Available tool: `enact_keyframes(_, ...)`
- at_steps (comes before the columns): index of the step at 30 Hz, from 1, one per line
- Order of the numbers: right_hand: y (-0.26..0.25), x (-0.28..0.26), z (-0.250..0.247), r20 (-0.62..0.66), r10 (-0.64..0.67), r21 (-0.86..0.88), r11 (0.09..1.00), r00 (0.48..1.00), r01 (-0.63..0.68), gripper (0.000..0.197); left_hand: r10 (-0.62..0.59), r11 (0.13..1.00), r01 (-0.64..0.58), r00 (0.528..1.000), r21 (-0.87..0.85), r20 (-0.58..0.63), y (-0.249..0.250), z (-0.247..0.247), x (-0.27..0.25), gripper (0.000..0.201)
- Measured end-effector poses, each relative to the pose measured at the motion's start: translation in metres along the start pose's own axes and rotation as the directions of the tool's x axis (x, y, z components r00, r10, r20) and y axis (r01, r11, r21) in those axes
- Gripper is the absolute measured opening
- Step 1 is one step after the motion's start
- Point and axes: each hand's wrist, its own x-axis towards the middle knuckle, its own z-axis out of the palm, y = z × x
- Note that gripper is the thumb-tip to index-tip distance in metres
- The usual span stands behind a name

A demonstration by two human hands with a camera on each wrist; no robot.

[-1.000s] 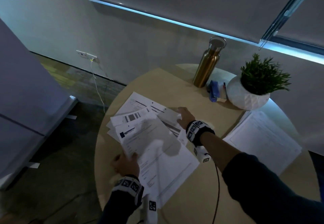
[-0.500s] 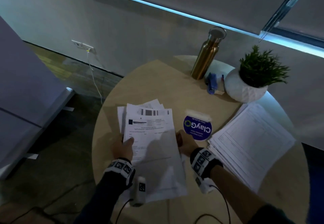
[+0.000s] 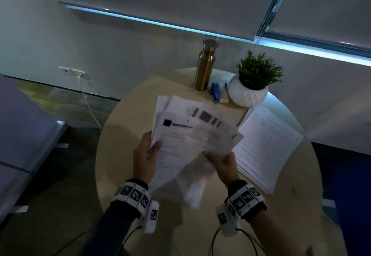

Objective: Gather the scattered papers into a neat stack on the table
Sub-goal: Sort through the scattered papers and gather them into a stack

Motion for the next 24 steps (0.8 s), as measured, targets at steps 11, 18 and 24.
enact_keyframes(11, -0.009, -0.008, 0.013, -0.026, -0.131, -0.096, 0.987, 0.991, 0.128, 0.044, -0.010, 0.994, 0.003, 0.998, 0.112, 0.056, -0.002, 0.037, -0.009, 0.045)
enact_keyframes(18, 0.016, 0.002, -0.004, -0.143, 0.014, -0.249, 0.967, 0.990, -0.050, 0.011, -0.242, 0.969, 0.234, 0.963, 0.084, 0.114, -0.035, 0.034, -0.006, 0.031)
enact_keyframes(24, 0.050, 0.015, -0.060, -0.329, 0.238, -0.497, 0.779, 0.914, -0.382, 0.027, -0.521, 0.798, 0.410, 0.837, 0.441, 0.165, -0.081, 0.027, -0.017, 0.063)
